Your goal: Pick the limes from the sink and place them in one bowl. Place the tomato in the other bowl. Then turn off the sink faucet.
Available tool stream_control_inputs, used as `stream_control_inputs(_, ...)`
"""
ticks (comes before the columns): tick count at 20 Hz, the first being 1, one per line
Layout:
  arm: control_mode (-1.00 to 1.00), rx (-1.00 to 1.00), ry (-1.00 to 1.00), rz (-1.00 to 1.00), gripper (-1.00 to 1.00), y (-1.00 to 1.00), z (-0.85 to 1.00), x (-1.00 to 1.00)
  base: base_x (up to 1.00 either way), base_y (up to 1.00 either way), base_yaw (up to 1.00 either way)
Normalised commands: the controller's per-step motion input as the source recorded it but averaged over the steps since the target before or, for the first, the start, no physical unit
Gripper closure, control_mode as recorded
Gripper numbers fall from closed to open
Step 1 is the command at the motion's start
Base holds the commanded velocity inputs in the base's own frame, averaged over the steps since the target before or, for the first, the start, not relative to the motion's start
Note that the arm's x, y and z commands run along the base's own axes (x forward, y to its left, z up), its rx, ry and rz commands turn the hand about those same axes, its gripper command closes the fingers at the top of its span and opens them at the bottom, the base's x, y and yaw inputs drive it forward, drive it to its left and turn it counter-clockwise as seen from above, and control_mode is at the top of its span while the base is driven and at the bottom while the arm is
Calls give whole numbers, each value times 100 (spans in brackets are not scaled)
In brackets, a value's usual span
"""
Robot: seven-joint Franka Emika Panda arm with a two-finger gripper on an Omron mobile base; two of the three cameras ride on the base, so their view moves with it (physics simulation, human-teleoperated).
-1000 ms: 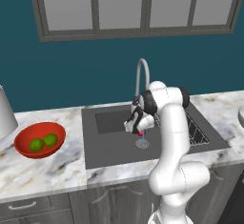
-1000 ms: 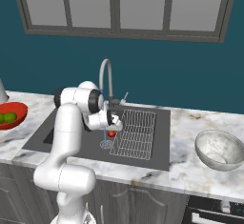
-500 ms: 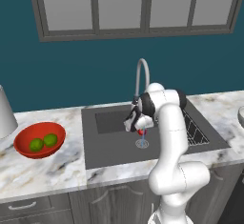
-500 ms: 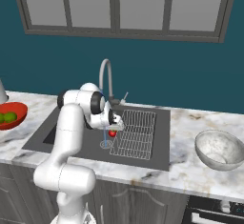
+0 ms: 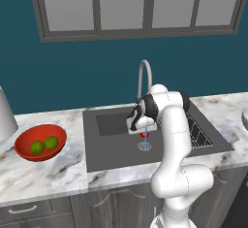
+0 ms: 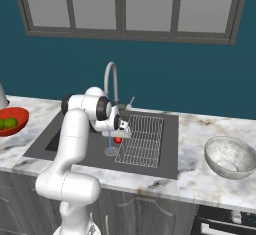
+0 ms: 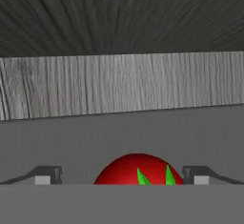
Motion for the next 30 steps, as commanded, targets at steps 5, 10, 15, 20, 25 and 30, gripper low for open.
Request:
stream_control_inputs(5,-100,0,8,-3,100,0,-55,-66,0,0,0)
stream_control_inputs(10,-100,0,0,-7,100,0,-27,-68,0,0,0)
stream_control_inputs(15,-100,0,-15,-9,100,5,4,-93,0,0,0)
stream_control_inputs(20,-100,-4,-21,-8,100,20,50,-32,0,0,0)
stream_control_inputs(25,-100,-10,-14,-7,100,29,74,-10,0,0,0)
stream_control_inputs(30,-100,-10,-2,-2,100,46,59,-11,0,0,0)
